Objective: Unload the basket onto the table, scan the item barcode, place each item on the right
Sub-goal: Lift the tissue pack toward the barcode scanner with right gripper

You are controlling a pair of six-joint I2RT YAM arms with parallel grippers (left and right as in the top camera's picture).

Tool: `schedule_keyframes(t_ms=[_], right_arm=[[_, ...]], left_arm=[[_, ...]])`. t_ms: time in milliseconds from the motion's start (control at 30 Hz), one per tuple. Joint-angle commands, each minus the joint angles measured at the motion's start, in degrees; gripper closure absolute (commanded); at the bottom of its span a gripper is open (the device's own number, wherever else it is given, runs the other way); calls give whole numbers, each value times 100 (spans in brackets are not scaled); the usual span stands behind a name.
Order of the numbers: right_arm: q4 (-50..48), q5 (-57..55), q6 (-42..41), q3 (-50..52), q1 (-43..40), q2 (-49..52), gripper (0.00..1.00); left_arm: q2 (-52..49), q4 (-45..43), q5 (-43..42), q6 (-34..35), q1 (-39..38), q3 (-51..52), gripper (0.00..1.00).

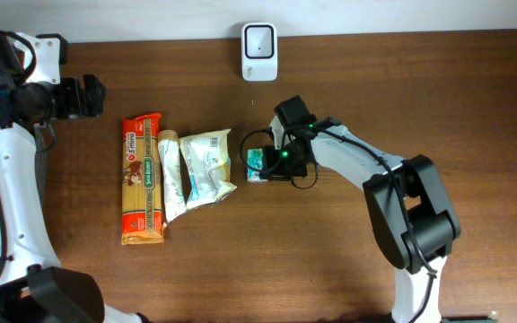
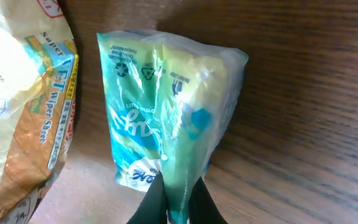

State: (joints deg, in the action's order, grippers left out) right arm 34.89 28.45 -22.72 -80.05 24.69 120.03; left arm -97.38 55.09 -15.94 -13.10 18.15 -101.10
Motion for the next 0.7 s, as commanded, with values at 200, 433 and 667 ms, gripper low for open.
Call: schedule_keyframes(t_ms=[200,433,667], right_arm=[[-157,4885,1698,24,-1158,-994,96],[-1274,6048,142,22,-1169,-1008,96],[-2979,6048,-3051,22,-1497,-1008,96]], left_arm=[[120,-7,-59,-94,39,-31,1],[120,-7,-59,-94,39,-31,1],[120,-7,-59,-94,39,-31,1]])
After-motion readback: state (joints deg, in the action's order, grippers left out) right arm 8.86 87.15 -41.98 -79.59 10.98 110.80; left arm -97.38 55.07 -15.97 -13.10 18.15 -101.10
